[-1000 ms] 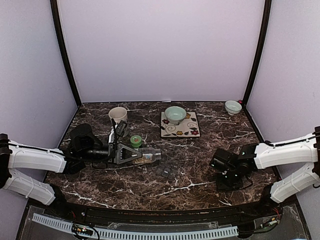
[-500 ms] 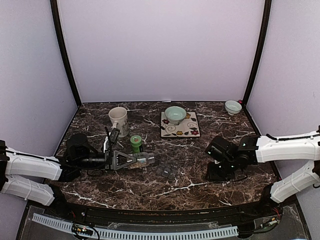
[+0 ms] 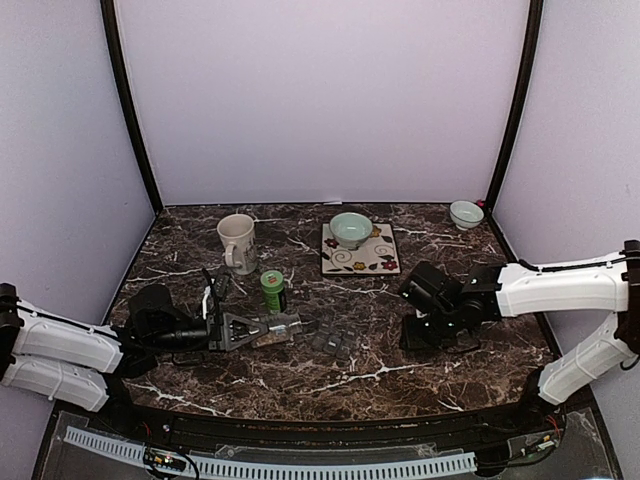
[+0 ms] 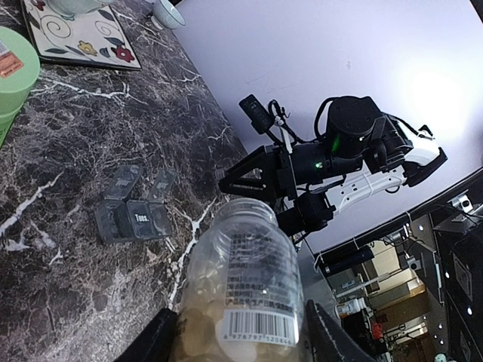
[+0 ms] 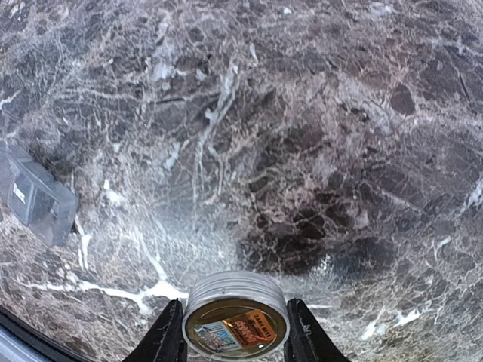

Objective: Sort the pills into containers
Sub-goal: Pour the pill into the compartment of the pill container.

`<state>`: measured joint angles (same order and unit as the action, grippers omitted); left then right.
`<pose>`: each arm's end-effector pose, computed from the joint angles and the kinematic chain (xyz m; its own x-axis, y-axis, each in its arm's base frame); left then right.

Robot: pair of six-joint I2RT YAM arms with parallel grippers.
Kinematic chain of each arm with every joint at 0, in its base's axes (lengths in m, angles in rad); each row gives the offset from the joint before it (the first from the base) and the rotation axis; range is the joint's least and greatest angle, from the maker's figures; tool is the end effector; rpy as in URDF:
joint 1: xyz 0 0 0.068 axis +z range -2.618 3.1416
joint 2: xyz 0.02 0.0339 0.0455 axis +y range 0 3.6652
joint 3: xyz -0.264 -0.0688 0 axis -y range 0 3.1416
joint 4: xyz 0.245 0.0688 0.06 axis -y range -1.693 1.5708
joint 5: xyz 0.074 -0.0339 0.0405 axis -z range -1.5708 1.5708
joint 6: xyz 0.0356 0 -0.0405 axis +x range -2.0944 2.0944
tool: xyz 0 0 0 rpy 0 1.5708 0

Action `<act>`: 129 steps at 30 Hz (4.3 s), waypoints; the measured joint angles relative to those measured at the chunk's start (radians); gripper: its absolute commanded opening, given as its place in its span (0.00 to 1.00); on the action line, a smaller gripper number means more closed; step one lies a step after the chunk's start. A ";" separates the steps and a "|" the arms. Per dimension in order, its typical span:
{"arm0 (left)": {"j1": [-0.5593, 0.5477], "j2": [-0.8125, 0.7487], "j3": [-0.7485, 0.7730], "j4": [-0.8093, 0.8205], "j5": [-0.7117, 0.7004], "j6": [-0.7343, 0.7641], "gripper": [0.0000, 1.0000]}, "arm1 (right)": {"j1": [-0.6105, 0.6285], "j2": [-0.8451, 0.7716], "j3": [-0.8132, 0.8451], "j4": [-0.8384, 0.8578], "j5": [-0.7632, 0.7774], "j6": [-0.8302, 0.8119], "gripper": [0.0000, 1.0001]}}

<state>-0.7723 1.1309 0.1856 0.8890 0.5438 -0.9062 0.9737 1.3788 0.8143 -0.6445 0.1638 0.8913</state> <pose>0.1332 -0.1555 0.1830 -0.7862 -0.1746 -0.5928 0.5648 0.1866 -0.8039 0.1439 0.2013 0.1902 -0.9399 -0.0174 -0.3411 -0.0833 0.9802 0.1795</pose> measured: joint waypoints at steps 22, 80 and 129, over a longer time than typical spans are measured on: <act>-0.063 0.391 0.006 0.286 -0.054 -0.037 0.00 | -0.065 0.105 0.073 0.112 -0.014 -0.102 0.18; -0.064 0.544 0.168 0.170 -0.123 0.027 0.00 | -0.070 0.232 0.156 0.190 -0.098 -0.156 0.17; -0.064 0.468 0.123 0.187 -0.079 0.031 0.00 | -0.069 0.234 0.156 0.197 -0.108 -0.158 0.16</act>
<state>-0.8364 1.5986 0.3084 1.0763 0.4648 -0.8749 0.9043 1.6127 0.9703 -0.4477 0.0559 0.7338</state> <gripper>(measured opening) 0.548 0.390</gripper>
